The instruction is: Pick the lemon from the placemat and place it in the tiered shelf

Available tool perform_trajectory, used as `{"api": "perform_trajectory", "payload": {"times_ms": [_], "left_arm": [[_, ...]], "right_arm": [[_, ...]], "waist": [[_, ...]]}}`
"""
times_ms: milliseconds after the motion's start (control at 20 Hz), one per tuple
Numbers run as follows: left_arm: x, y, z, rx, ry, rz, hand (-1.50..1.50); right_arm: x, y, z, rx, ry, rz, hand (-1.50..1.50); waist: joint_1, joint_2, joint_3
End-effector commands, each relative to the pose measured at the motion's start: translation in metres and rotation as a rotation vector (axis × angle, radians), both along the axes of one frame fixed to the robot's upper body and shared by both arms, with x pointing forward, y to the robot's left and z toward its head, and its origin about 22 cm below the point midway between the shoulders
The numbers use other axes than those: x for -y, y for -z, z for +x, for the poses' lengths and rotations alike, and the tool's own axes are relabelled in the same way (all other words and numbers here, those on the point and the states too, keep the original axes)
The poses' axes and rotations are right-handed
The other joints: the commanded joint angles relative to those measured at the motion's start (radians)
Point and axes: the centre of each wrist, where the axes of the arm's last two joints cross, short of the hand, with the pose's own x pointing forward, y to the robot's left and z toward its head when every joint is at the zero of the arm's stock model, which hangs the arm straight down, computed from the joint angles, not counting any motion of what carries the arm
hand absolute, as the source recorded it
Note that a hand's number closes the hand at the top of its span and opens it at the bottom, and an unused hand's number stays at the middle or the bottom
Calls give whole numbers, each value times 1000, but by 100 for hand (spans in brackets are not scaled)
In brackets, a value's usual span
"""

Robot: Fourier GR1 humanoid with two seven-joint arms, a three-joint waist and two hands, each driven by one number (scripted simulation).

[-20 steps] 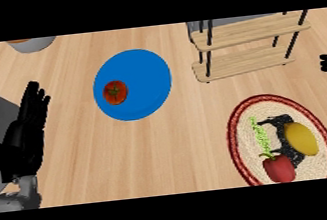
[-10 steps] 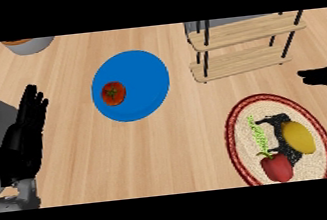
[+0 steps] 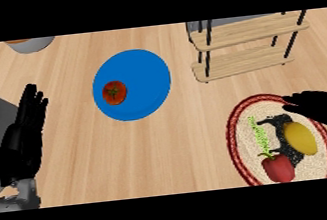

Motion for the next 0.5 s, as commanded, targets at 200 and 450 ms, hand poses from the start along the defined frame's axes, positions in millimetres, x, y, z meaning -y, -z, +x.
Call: {"api": "perform_trajectory", "payload": {"times_ms": [200, 450], "left_arm": [[-2, -5, 8, 7, 7, 11, 0], [5, 2, 10, 3, 10, 6, 0]], "right_arm": [[3, 32, 3, 76, 100, -233, -150], [-2, 58, 4, 54, 90, -169, -150]], "waist": [[12, 4, 0], [10, 4, 0]]}}
